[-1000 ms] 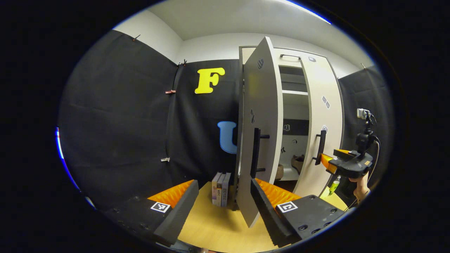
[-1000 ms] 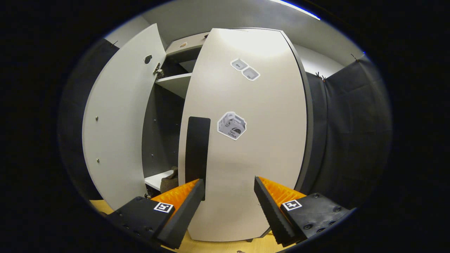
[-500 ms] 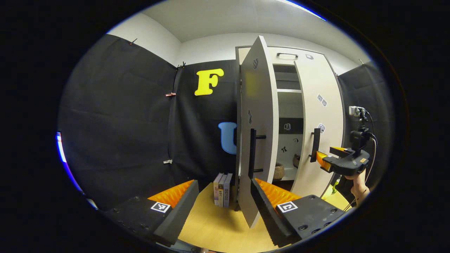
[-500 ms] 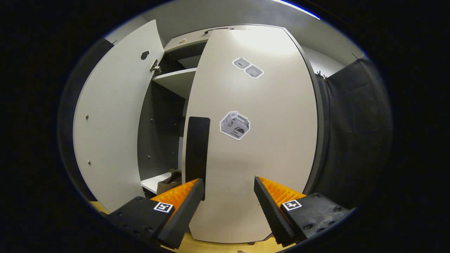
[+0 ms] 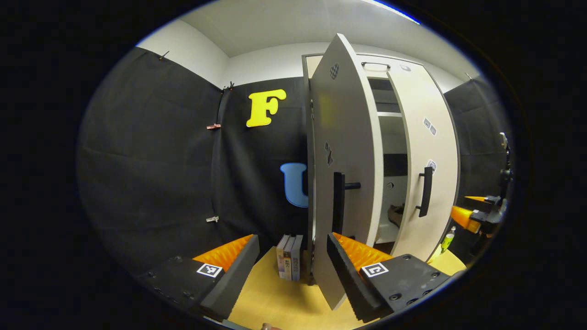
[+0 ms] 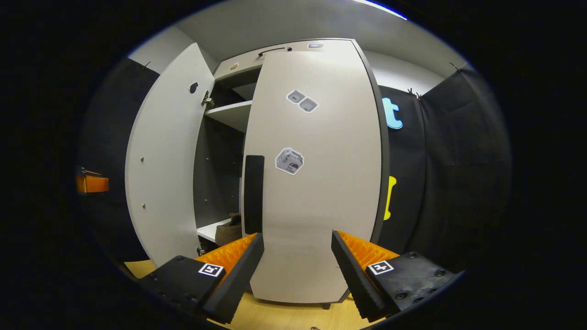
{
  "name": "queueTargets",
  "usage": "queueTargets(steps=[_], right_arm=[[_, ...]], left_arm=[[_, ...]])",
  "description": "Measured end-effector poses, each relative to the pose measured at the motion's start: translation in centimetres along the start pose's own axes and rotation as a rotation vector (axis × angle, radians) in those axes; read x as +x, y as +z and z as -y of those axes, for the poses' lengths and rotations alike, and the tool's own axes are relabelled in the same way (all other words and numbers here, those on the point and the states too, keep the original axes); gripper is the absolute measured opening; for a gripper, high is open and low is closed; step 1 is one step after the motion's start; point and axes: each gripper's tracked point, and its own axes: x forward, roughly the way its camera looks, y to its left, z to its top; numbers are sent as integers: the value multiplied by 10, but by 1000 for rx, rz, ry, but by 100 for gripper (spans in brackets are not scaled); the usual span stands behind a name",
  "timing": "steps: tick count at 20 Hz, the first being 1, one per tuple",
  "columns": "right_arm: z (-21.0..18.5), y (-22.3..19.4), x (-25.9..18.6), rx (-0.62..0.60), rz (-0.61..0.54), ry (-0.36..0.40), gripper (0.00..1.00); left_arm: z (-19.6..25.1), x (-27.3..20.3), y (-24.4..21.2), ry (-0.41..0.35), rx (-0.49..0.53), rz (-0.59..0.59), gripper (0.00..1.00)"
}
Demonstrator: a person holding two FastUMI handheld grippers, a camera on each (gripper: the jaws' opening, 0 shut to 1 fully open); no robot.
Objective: Grab one shoe with the right hand and put it into the shoe cabinet, grab the other shoe with the left hand and put it into the shoe cabinet; then close the right door with the right hand and the left door with the left hand.
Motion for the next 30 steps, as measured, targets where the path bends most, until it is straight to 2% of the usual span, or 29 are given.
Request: queueTargets(steps=[1, 5, 6, 7, 9, 10, 11, 12, 15, 18, 20, 22, 24, 30], right_arm=[[3, 1, -4, 1, 0, -9, 98], [10, 4, -13, 9, 2, -30, 98], [11, 3, -13, 6, -2, -35, 98], [12, 1, -13, 5, -5, -38, 98], [15, 0, -14, 3, -12, -48, 98], [18, 0, -13, 3, -13, -54, 98], [20, 0, -13, 6, -11, -59, 98], [21, 1, -12, 11, -10, -62, 98], [23, 2, -9, 28, -2, -63, 98], [25, 3, -10, 26, 7, -61, 98], [29, 4, -9, 17, 11, -63, 98], [34, 5, -9, 12, 15, -69, 98], [39, 5, -12, 18, 18, -76, 98], [60, 6, -20, 23, 18, -106, 98]], left_arm=[[-3, 9, 1, 7, 11, 3, 92], [-9, 36, -3, 30, 34, 5, 92], [-9, 42, -4, 30, 33, 2, 94], [-6, 47, -4, 23, 30, -1, 92], [4, 52, -5, -4, 20, -2, 92], [5, 50, -3, 4, 30, 1, 95], [5, 51, -4, 10, 45, 6, 91], [5, 50, -2, 16, 54, 3, 92], [9, 52, -4, 0, 19, 2, 92], [34, 56, -6, -59, -18, 0, 92], [56, 58, -5, -100, -7, 5, 94], [80, 66, -2, -135, 6, 16, 91], [100, 76, -6, -158, 5, 9, 94], [116, 107, -5, -102, 35, 30, 91]])
